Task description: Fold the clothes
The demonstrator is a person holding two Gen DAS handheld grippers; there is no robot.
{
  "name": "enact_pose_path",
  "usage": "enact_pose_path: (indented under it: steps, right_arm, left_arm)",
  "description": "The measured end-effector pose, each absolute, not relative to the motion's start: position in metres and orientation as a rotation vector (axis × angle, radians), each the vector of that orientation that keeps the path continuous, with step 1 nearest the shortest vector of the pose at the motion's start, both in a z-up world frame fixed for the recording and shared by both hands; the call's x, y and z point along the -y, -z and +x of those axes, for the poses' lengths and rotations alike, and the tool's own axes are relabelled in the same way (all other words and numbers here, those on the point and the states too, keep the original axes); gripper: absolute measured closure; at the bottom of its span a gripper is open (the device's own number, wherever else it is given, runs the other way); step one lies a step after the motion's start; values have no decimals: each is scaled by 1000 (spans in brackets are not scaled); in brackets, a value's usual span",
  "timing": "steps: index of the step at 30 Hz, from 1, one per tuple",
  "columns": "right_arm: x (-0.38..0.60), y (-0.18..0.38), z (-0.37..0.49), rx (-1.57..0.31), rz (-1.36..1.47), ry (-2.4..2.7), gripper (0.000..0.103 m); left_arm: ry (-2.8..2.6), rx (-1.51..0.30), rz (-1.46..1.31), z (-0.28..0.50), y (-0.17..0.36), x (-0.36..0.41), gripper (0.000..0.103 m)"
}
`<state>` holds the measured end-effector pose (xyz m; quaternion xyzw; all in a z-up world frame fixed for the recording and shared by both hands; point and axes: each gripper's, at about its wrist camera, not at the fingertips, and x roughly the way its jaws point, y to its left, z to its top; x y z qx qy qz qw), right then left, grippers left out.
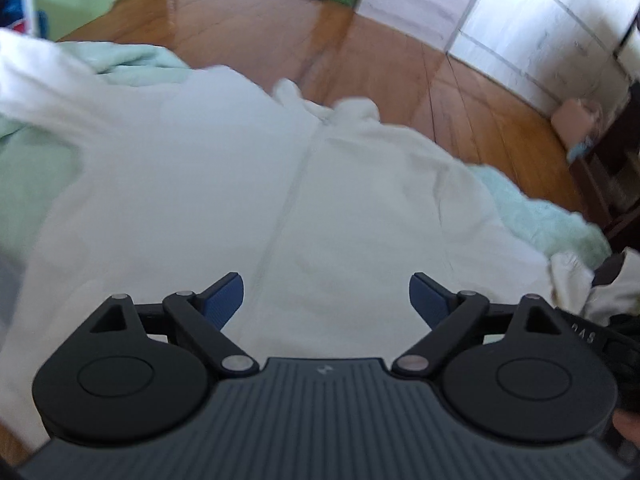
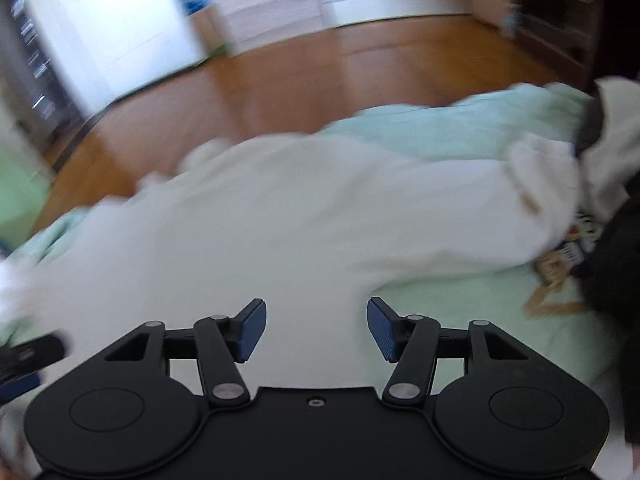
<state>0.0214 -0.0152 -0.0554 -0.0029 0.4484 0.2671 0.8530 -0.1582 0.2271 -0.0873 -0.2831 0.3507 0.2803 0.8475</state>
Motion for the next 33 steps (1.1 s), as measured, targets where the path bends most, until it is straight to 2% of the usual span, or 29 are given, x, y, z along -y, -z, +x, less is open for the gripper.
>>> enact_pose_path:
  steps: [6,7,8,9,10,12,13,15,17,18,19,21,25,26,27,28,29,33]
  right_arm:
    - [95,142,114,-971,132,-316,42]
    - [108,149,123,-970,163,-274,43]
    - [117,154,129,-980,180,-240,50]
    - [121,158,134,-998,186,-210,50]
    - [122,162,136,-1008,184,-200,50]
    - [115,162,131,-987,152,-210,50]
    - [110,162,131,-976,130,-208,50]
    - [104,159,131,-954,104,-207,50]
    - [102,155,133,-937,119,-213,49]
    - [101,155,134,-931,114,-209,49]
    - [97,156,138,-929,93,-184,51]
    - [88,159,147,-926,40,-115,52]
    - [70,174,176,-931,2,-50,37]
    - [67,179,185,-939,-10,-38,39]
    - [64,179,187,-925,-13,-29,45]
    - [61,177,185,-895,-10,-22,84]
    - [55,173,182,-870,-42,-14,94]
    - [26,146,159,-709,-189,-62,95]
  left_arm:
    - [-472,-683,-563,-68,130,-214,14]
    - [-445,-685,-553,-53,137,-213,14]
    - [-426,-692,-533,-41,143,-211,14]
    - [-408,-699,-511,-29,148,-209,14]
    - [-384,-716,-474,-16,154,-207,16]
    - [-324,-780,-357,3,163,-197,33]
    - [-291,-823,-277,11,169,-191,34]
    - [-259,-899,-150,20,182,-183,34]
    - [-295,-958,-170,18,196,-191,33]
    - [-329,-983,-204,17,203,-198,32]
    - [-389,-991,-233,13,208,-205,24]
    - [-435,-972,-245,7,210,-211,22]
    - [-465,-920,-252,-10,195,-215,23]
    - [-457,-910,-263,-14,192,-218,23]
    - [-450,-901,-275,-17,190,-222,23]
    - [-443,-893,-286,-21,188,-226,23]
    - [-436,-885,-298,-24,185,-230,23]
    - [-422,-919,-308,-22,182,-239,23]
